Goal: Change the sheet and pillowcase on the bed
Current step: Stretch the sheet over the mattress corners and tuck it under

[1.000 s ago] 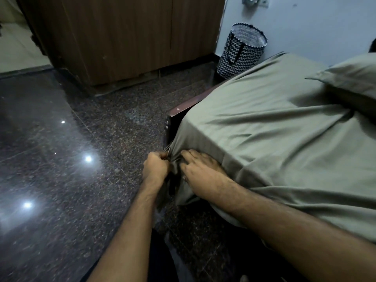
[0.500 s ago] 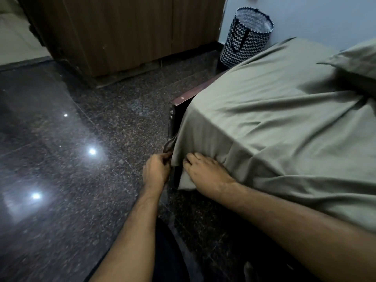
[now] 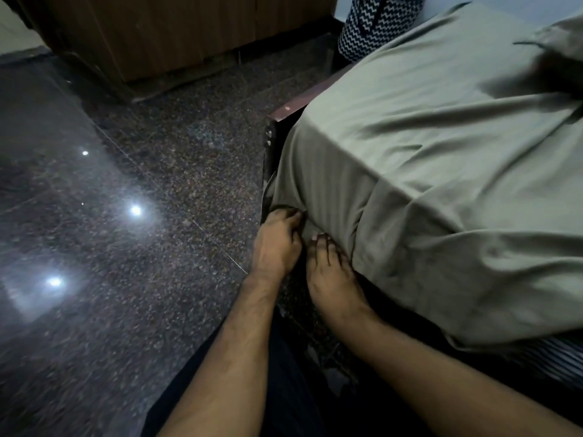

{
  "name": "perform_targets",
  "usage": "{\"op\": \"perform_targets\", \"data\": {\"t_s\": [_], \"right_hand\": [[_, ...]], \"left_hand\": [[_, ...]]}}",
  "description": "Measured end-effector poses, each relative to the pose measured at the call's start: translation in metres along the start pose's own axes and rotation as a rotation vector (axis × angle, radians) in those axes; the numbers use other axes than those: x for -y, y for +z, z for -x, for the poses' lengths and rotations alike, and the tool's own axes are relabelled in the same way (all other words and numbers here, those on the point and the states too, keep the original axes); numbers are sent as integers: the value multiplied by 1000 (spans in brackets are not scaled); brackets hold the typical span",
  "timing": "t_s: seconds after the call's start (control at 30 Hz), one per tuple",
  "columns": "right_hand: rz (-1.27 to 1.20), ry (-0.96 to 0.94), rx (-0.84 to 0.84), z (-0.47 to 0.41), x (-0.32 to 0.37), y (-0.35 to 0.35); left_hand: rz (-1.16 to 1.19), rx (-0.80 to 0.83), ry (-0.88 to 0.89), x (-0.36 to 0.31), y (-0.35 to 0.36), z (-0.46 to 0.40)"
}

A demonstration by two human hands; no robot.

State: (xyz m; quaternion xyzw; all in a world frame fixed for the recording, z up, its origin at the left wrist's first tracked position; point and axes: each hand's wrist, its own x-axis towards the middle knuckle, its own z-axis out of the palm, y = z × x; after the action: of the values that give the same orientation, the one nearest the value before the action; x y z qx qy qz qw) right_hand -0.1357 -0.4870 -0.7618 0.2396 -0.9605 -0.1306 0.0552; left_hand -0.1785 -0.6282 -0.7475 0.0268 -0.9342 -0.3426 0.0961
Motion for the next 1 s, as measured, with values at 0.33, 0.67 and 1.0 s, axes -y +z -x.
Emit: {"op": "perform_targets", "data": {"t_s": [0.33,0.67,1.0], "right_hand": [[-420,397,-66,-26,24,-5],[-483,344,8,-107,2,2],[-276,246,-72,-35,-10,15]], "left_hand": [[-238,102,187,25,2,-11],[-382,199,250,12,1,-57],[-563,46,324,15,25,-51]]}}
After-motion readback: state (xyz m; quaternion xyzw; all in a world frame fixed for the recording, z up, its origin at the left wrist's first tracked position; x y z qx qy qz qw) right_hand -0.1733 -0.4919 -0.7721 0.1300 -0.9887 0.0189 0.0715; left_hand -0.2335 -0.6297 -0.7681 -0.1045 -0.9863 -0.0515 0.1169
